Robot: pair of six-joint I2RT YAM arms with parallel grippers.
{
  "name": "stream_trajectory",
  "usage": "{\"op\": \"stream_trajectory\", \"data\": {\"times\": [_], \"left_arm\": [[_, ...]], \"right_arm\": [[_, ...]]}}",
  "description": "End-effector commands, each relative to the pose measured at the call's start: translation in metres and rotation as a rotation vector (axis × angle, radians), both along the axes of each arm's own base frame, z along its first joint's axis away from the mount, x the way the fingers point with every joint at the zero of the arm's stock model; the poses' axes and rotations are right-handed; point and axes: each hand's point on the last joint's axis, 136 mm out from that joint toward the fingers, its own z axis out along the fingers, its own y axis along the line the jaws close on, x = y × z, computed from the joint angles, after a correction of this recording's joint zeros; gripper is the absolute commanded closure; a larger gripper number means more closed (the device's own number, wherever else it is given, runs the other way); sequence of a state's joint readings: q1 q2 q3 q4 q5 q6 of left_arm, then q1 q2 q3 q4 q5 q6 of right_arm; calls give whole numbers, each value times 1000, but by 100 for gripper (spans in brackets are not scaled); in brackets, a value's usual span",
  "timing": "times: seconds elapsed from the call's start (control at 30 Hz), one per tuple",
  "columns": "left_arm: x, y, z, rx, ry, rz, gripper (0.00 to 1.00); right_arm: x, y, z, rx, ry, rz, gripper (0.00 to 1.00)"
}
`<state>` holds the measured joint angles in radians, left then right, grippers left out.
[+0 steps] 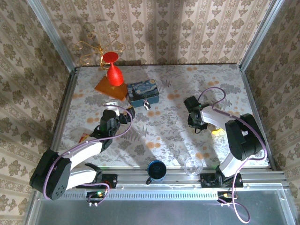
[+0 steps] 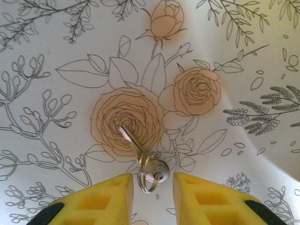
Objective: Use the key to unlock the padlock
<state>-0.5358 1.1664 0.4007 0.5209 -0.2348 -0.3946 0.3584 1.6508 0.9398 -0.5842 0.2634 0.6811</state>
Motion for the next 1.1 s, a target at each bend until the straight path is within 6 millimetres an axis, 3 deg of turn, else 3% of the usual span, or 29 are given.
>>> {"op": "stream_trajectory", "data": {"times": [0.0,0.33,0.6,0.77,1.07], "left_arm": [[4,-2,4,-19,2,16,0],[3,1,5,-19,5,28,0],[1,4,6,-17,8,41,0],[2,5,9,-23,20,51,0],[6,1,19,-64,68,54,0]], "right_arm": [[5,7,-1,17,-7,6,74],[5,2,-3,-13,-1,-8,89],[3,-4,8,-37,-18,-2,100],[1,-8,26,-57,-53,20,100],[-1,-3,78,-33,-171,100,100]]}}
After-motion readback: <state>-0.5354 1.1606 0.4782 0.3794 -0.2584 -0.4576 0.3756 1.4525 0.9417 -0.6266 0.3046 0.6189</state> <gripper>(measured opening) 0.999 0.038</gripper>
